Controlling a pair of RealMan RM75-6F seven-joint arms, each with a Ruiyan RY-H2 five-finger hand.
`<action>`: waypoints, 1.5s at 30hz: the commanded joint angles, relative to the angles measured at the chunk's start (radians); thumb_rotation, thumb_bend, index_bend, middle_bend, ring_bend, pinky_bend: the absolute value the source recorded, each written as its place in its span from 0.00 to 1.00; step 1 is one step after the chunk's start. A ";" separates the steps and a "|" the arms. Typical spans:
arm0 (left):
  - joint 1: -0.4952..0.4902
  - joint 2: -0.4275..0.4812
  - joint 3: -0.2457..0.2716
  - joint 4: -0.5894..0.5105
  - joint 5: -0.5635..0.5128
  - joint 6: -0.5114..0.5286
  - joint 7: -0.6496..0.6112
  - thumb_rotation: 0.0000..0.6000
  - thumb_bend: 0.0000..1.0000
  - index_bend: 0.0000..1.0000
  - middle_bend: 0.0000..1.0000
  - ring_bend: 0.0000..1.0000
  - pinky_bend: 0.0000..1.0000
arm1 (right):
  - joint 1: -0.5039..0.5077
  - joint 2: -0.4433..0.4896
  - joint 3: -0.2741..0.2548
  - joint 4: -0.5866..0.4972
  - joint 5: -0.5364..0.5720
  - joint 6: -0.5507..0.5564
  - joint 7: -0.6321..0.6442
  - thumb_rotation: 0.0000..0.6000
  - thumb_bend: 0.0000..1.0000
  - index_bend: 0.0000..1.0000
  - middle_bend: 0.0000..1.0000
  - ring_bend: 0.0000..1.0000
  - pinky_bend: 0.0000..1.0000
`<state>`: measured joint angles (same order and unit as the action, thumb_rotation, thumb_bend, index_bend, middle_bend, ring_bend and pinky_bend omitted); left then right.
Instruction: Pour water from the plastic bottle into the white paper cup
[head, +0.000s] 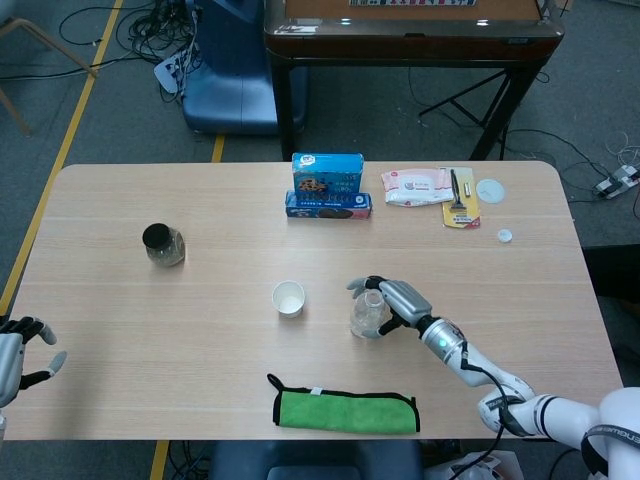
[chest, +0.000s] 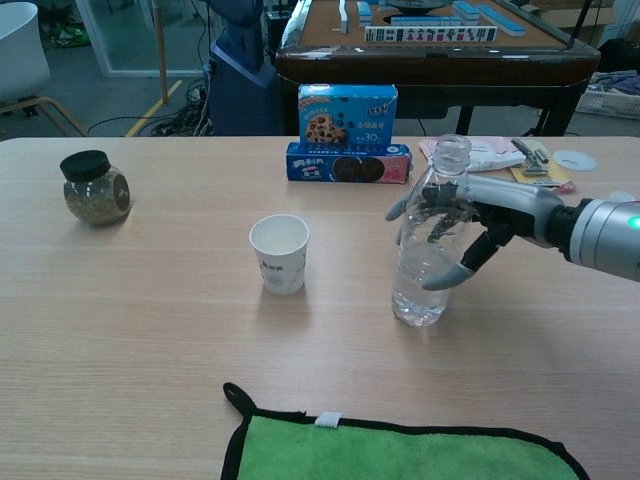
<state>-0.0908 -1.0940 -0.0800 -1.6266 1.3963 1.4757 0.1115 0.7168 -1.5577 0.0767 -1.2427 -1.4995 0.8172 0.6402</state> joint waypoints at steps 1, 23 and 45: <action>0.000 0.001 0.000 0.000 0.001 0.000 -0.001 1.00 0.20 0.56 0.45 0.41 0.54 | 0.007 -0.006 -0.006 0.012 -0.008 0.001 0.018 1.00 0.00 0.28 0.34 0.19 0.27; 0.000 0.012 0.000 -0.004 0.000 -0.007 -0.023 1.00 0.20 0.54 0.45 0.41 0.54 | 0.012 -0.026 0.004 0.050 0.001 0.050 0.070 1.00 0.00 0.51 0.52 0.38 0.27; -0.005 0.008 0.001 0.000 0.001 -0.017 -0.020 1.00 0.20 0.54 0.45 0.41 0.54 | 0.021 0.039 0.095 -0.040 0.141 0.063 -0.210 1.00 0.00 0.54 0.56 0.44 0.46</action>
<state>-0.0959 -1.0862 -0.0787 -1.6270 1.3976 1.4586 0.0915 0.7276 -1.5338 0.1489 -1.2611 -1.3975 0.8944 0.5034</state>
